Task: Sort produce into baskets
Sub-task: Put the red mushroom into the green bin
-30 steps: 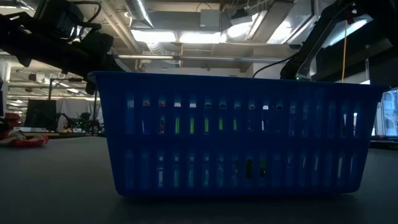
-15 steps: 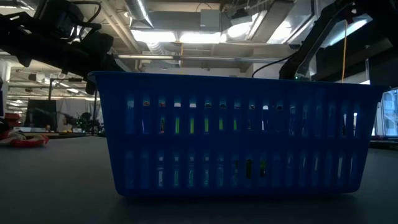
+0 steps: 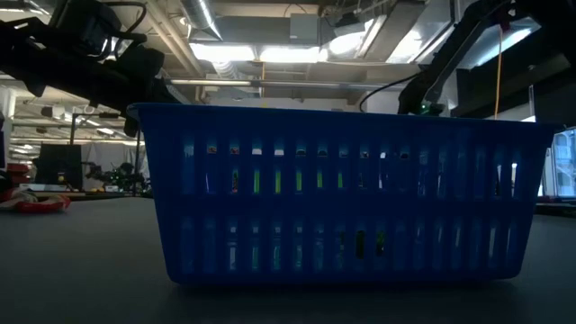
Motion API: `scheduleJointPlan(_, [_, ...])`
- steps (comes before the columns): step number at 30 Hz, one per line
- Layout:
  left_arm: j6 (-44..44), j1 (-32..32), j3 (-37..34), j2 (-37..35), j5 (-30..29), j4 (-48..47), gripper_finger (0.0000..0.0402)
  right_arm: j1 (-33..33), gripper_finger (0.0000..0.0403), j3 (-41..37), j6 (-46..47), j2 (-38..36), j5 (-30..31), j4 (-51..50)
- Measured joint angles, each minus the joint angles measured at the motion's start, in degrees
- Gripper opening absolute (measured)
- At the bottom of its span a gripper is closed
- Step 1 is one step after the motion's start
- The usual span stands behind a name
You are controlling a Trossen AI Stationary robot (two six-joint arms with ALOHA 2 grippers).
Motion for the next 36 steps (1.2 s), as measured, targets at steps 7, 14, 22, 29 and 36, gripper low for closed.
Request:
scheduleJointPlan(7, [0.4, 0.0, 0.0, 0.0, 0.0, -0.1, 0.0072, 0.2, 0.0161, 0.0, -0.2, 0.0, 0.5, 2.9])
scheduleJointPlan(14, [0.5, 0.0, 0.0, 0.0, 0.0, -0.1, 0.0072, 0.0, 0.0196, 0.0, -2.6, 1.3, 1.2, 5.1])
scheduleJointPlan(22, [0.5, 0.0, 0.0, 0.0, 0.0, 0.0, 0.0072, -0.2, 0.0198, -0.1, -3.3, 7.4, 4.3, 2.5])
scheduleJointPlan(29, [0.4, 0.0, 0.0, 0.0, 0.0, -0.1, 0.0072, -0.1, 0.0141, 0.2, -6.1, 7.9, 2.2, 1.8])
scheduleJointPlan(36, [0.6, 0.0, 0.0, 0.0, 0.0, 0.0, 0.0072, -0.1, 0.0035, 0.3, -5.9, 7.9, 0.2, 0.9])
